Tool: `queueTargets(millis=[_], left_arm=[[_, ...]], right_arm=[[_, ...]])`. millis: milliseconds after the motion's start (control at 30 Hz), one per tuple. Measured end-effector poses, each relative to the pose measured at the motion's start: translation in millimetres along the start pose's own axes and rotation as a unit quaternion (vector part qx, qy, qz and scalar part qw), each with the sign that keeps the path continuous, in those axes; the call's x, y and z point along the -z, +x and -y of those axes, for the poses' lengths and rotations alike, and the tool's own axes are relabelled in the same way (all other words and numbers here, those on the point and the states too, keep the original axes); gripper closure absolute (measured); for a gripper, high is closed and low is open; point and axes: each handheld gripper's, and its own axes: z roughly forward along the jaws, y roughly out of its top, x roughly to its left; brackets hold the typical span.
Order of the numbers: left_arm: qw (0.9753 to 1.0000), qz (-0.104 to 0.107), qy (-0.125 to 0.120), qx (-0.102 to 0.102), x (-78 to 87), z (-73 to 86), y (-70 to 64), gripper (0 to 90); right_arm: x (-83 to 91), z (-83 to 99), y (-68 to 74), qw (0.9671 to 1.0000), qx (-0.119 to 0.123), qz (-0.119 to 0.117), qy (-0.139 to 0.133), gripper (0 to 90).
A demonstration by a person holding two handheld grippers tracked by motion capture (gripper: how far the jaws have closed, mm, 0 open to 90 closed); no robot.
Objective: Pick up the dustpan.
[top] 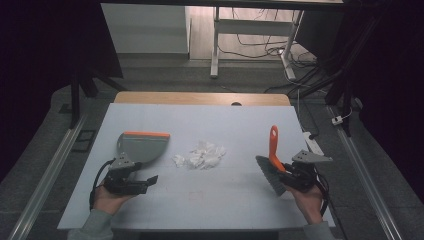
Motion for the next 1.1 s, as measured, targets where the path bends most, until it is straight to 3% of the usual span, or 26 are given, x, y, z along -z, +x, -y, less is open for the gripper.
queueTargets(millis=[1100], left_arm=[[1.0, -0.007, 0.003, -0.002, 2.3, -7.9, -5.9, 20.4]], right_arm=[[2.3, -1.4, 2.3, 1.0, 0.005, 0.004, -0.005, 70.3]])
